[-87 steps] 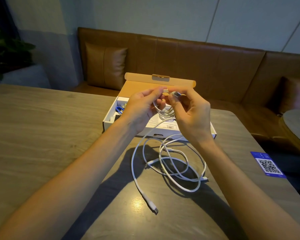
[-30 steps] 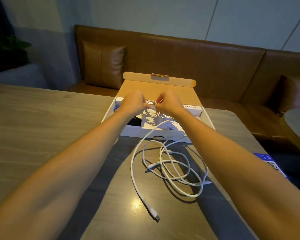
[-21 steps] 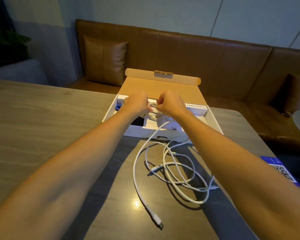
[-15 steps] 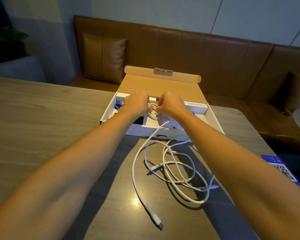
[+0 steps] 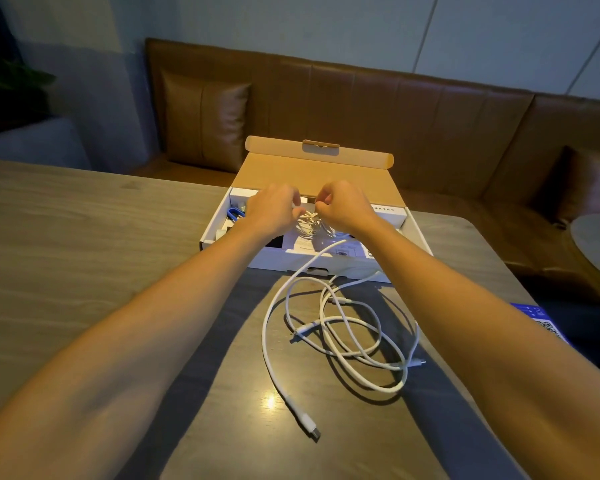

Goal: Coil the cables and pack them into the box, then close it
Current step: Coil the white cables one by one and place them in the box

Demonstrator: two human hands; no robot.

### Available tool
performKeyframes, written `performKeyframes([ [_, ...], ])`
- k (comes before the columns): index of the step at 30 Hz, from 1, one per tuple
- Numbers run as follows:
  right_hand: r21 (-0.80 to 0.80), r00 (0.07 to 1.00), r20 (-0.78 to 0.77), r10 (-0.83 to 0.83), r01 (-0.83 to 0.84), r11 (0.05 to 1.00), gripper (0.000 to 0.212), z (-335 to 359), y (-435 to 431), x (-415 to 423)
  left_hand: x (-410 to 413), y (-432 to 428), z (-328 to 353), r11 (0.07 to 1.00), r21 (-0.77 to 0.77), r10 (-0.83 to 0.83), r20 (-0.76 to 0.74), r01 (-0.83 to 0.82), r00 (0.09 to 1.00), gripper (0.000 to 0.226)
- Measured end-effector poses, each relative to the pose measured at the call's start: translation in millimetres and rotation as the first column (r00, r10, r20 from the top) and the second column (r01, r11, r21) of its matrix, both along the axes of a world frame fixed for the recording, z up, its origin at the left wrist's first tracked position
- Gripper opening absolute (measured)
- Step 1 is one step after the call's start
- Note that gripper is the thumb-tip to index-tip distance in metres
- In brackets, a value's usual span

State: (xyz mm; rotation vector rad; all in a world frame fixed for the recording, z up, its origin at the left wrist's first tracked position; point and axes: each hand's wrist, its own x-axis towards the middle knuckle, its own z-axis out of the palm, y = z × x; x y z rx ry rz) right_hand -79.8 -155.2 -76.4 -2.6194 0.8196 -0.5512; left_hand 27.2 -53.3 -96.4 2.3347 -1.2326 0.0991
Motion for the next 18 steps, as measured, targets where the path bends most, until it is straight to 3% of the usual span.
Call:
performKeyframes([
  [5,0.011,0.998,0.027,0.051,-0.051,0.999,0.02,14.2,7.9,-21.6,-16.8,11.1,12.7,0.999,-0.021,-0.044,-0.014,0.044,0.999,0.023],
  [13,0.004,0.991,0.017,0.129,-0.13,0.992,0.019,30.1,19.4,-80.5,-68.6,33.1,31.4,0.953,-0.075,-0.299,-0.119,0.292,0.947,0.026],
  [18,0.1,0.974,-0.15,0.17,-0.156,0.983,0.026,23.1,24.2,-121.2,-88.1,46.9,26.2,0.908,-0.019,-0.416,-0.145,0.418,0.898,0.02],
])
